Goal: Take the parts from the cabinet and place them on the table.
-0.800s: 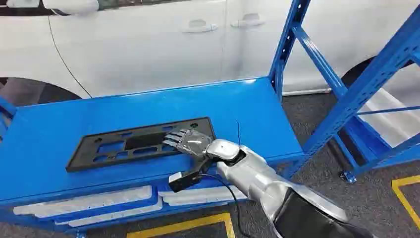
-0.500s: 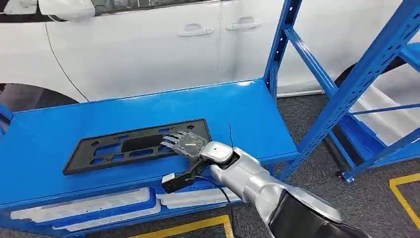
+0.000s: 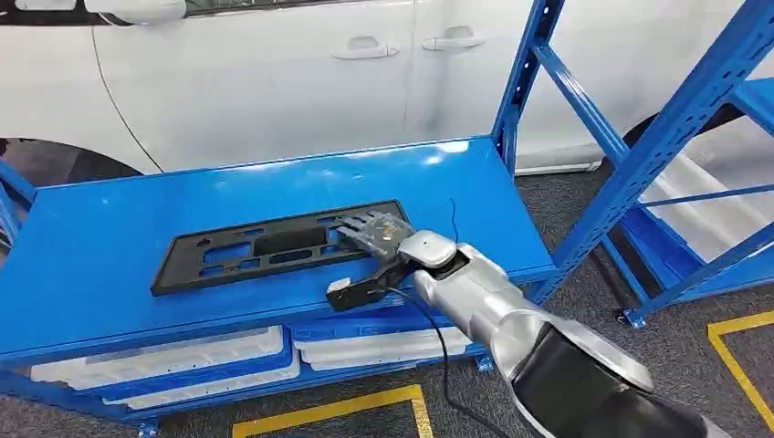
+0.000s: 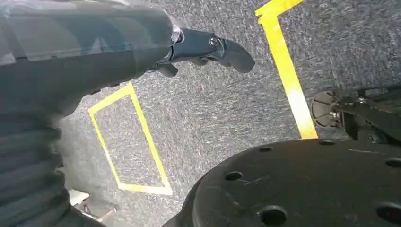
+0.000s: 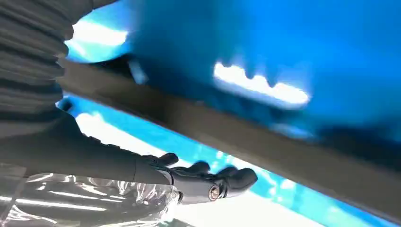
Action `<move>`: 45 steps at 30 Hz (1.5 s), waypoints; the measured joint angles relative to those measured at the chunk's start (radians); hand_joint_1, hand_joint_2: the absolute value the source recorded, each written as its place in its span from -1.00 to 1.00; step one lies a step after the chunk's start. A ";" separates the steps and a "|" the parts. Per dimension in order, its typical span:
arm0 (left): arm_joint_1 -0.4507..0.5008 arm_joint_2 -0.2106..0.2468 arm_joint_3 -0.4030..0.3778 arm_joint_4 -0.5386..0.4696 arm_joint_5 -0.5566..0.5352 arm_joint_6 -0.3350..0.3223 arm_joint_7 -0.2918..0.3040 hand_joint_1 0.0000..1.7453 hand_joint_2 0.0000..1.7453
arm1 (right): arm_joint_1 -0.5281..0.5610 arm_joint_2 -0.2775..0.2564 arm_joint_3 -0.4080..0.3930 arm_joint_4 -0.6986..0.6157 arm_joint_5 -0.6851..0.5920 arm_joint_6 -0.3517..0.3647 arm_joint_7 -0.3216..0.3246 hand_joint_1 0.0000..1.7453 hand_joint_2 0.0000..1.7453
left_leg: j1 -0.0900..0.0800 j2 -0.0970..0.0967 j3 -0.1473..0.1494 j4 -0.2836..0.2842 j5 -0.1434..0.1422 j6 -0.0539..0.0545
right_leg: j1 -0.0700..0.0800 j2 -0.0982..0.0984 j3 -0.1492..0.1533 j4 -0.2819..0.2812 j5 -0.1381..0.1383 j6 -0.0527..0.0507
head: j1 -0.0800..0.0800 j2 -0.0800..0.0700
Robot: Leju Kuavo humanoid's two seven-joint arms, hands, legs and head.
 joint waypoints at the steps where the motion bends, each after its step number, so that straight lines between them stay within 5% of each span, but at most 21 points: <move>1: 0.000 -0.001 0.000 0.000 0.000 0.000 -0.002 -1.00 -1.00 | -0.007 -0.002 0.000 0.002 0.005 0.002 0.004 -1.00 1.00 | -0.005 -0.003 0.000 0.001 0.002 -0.008 | 0.003 0.004 -0.005 -0.003 0.010 -0.004 | 0.000 0.000; 6: 0.001 0.003 0.000 0.000 0.000 -0.002 -0.005 -1.00 -1.00 | -0.017 -0.008 0.000 0.013 0.015 0.013 0.004 -1.00 1.00 | 0.000 -0.001 -0.014 0.013 0.001 -0.034 | -0.004 0.003 -0.009 -0.015 0.058 -0.018 | 0.000 0.000; 9: -0.002 0.004 0.001 0.000 -0.001 -0.003 -0.010 -1.00 -1.00 | -0.021 -0.013 -0.001 0.020 0.013 0.024 0.002 -1.00 1.00 | 0.000 -0.002 -0.108 0.238 -0.118 -0.042 | -0.001 0.001 -0.014 -0.014 0.060 -0.024 | 0.000 0.000; 11: -0.005 0.005 0.002 0.000 0.000 -0.003 -0.011 -1.00 -1.00 | -0.020 -0.017 -0.001 0.025 0.019 0.024 0.002 -1.00 1.00 | -0.001 -0.002 -0.150 0.332 -0.138 -0.041 | 0.004 0.000 -0.013 -0.012 0.058 -0.027 | 0.000 0.000; 12: -0.005 0.005 0.002 0.000 0.000 -0.003 -0.011 -1.00 -1.00 | -0.021 -0.018 -0.001 0.027 0.019 0.024 0.000 -1.00 1.00 | -0.001 -0.002 -0.134 0.303 -0.115 -0.038 | 0.006 0.001 -0.011 -0.011 0.055 -0.028 | 0.000 0.000; 15: 0.001 0.005 0.002 0.000 0.000 -0.003 -0.010 -1.00 -1.00 | -0.020 -0.018 -0.001 0.030 0.030 0.022 -0.007 -1.00 1.00 | -0.004 -0.001 -0.008 0.052 0.004 -0.020 | 0.009 0.008 0.006 -0.008 0.038 -0.025 | 0.000 0.000; 16: 0.002 0.005 0.002 0.000 -0.001 -0.002 -0.010 -1.00 -1.00 | -0.021 -0.019 -0.001 0.032 0.037 0.020 -0.007 -1.00 1.00 | -0.012 0.000 0.014 0.034 -0.021 -0.014 | 0.014 0.009 0.001 -0.007 0.032 -0.019 | 0.000 0.000; 21: 0.001 0.000 0.002 0.000 -0.001 0.000 -0.010 -1.00 -1.00 | -0.023 -0.020 -0.001 0.032 0.052 -0.004 -0.012 -1.00 1.00 | -0.001 -0.004 0.027 0.003 -0.033 0.004 | 0.010 0.008 0.008 0.002 0.012 0.008 | 0.000 0.000; 22: 0.002 0.000 0.002 0.000 -0.001 0.000 -0.010 -1.00 -1.00 | -0.024 -0.020 0.000 0.032 0.056 -0.006 -0.016 -1.00 1.00 | -0.001 -0.003 0.031 0.001 -0.037 0.009 | 0.009 0.005 -0.016 0.051 -0.013 0.015 | 0.000 0.000; 25: 0.002 -0.001 0.002 0.000 -0.002 0.000 -0.010 -1.00 -1.00 | -0.017 -0.018 0.000 0.033 0.056 -0.012 -0.031 -1.00 1.00 | -0.001 -0.003 0.032 0.001 -0.042 0.014 | -0.005 0.002 -0.160 0.290 -0.106 0.027 | 0.000 0.000; 26: 0.002 -0.001 0.002 0.000 -0.002 0.000 -0.010 -1.00 -1.00 | -0.015 -0.013 0.000 0.033 0.055 -0.013 -0.035 -1.00 1.00 | -0.001 -0.003 0.034 0.002 -0.044 0.012 | -0.009 0.002 -0.191 0.327 -0.101 0.030 | 0.000 0.000; 27: 0.002 -0.001 0.002 0.000 -0.003 0.000 -0.010 -1.00 -1.00 | -0.014 -0.006 0.000 0.033 0.055 -0.015 -0.042 -1.00 1.00 | -0.001 -0.003 0.038 0.002 -0.047 0.010 | -0.012 0.001 -0.194 0.307 -0.065 0.031 | 0.000 0.000; 30: 0.002 -0.001 0.002 0.000 -0.003 0.000 -0.008 -1.00 -1.00 | -0.011 0.018 0.001 0.032 0.055 -0.028 -0.060 -1.00 1.00 | -0.001 -0.005 0.051 0.006 -0.056 0.001 | -0.016 0.000 -0.103 0.064 0.091 0.026 | 0.000 0.000; 31: 0.002 -0.001 0.002 0.000 -0.003 0.000 -0.008 -1.00 -1.00 | -0.010 0.026 0.001 0.029 0.055 -0.034 -0.065 -1.00 1.00 | -0.004 -0.006 0.052 0.008 -0.058 -0.005 | -0.012 0.003 -0.087 0.022 0.086 0.021 | 0.000 0.000; 36: 0.003 0.002 0.003 0.000 -0.003 0.002 -0.009 -1.00 -1.00 | -0.002 0.063 0.002 0.019 0.046 -0.045 -0.089 -1.00 1.00 | 0.000 -0.007 0.043 0.010 -0.063 -0.035 | -0.014 0.004 -0.085 0.005 0.100 -0.012 | 0.000 0.000; 37: 0.003 0.002 0.003 0.000 -0.003 0.002 -0.009 -1.00 -1.00 | -0.003 0.069 0.001 0.018 0.045 -0.047 -0.092 -1.00 1.00 | -0.001 -0.006 0.031 0.041 -0.085 -0.038 | -0.013 0.004 -0.084 0.002 0.100 -0.017 | 0.000 0.000; 40: -0.001 0.002 0.005 0.000 -0.003 0.002 -0.013 -1.00 -1.00 | 0.004 0.079 0.001 0.013 0.044 -0.052 -0.105 -1.00 1.00 | 0.000 -0.006 -0.086 0.286 -0.193 -0.047 | -0.008 0.001 -0.082 0.003 0.098 -0.024 | 0.000 0.000; 41: -0.003 0.002 0.006 0.000 -0.003 0.002 -0.013 -1.00 -1.00 | 0.008 0.079 0.002 0.013 0.042 -0.056 -0.110 -1.00 1.00 | 0.000 -0.006 -0.113 0.337 -0.202 -0.048 | -0.006 0.001 -0.081 0.003 0.097 -0.025 | 0.000 0.000; 43: -0.004 0.003 0.007 0.000 -0.003 0.002 -0.013 -1.00 -1.00 | 0.016 0.082 0.002 0.009 0.038 -0.065 -0.125 -0.98 1.00 | -0.001 -0.006 -0.093 0.286 -0.150 -0.045 | -0.004 0.004 -0.074 0.004 0.093 -0.027 | 0.000 0.000; 44: -0.003 0.003 0.007 0.000 -0.003 0.002 -0.013 -1.00 -1.00 | 0.016 0.086 0.002 0.004 0.037 -0.066 -0.137 -0.84 1.00 | 0.000 -0.006 -0.048 0.193 -0.098 -0.042 | -0.004 0.007 -0.070 0.005 0.089 -0.025 | 0.000 0.000; 45: 0.000 0.003 0.007 0.000 -0.004 0.003 -0.013 -1.00 -1.00 | 0.016 0.089 0.002 0.001 0.037 -0.069 -0.148 0.68 1.00 | 0.000 -0.005 -0.001 0.093 -0.051 -0.039 | -0.004 0.010 -0.065 0.008 0.084 -0.022 | 0.000 0.000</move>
